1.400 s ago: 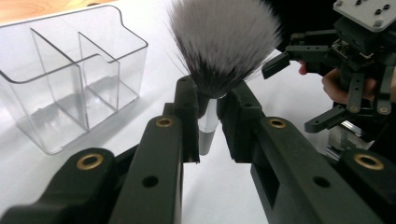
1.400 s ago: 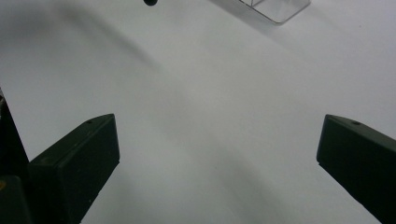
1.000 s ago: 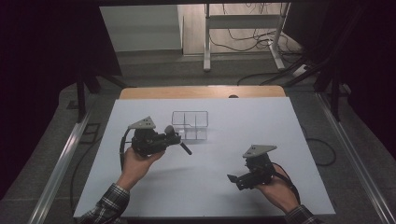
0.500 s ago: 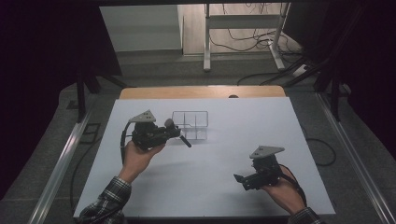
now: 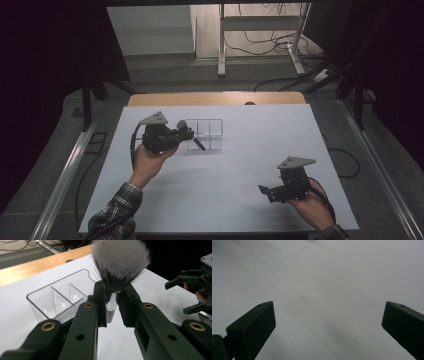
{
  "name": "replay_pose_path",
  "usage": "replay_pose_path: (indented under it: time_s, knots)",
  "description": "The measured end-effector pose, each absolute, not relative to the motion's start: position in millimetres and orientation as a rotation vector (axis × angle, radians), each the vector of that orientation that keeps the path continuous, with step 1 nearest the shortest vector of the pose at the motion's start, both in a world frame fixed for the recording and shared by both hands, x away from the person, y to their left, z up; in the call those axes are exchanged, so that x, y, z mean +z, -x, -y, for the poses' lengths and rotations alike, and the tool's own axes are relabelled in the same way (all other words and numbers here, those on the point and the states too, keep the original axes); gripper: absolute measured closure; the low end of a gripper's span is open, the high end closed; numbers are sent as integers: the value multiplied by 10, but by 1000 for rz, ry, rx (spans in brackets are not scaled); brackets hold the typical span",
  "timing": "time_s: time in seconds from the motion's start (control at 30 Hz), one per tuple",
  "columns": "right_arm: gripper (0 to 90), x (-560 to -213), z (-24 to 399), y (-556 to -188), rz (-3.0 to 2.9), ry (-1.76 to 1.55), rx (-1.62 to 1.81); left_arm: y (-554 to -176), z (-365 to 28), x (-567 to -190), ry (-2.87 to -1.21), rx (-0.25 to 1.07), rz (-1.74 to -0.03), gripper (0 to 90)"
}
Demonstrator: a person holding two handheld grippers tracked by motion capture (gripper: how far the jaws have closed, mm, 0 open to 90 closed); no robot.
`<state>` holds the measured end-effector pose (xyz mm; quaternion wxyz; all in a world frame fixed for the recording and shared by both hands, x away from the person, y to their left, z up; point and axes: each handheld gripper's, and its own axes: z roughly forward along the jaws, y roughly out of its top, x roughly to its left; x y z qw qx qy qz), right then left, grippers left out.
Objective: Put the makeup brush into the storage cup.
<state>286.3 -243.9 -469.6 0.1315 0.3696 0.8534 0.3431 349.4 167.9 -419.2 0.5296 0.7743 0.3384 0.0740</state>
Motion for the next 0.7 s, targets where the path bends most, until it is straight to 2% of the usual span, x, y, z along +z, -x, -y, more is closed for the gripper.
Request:
replay_pose_path:
  time_s: [0.7]
  knots:
    - [0,-4715,2690,-2800,-2424,-1136,972,-3684,-1583,-4052,-1863,207,-799,769]
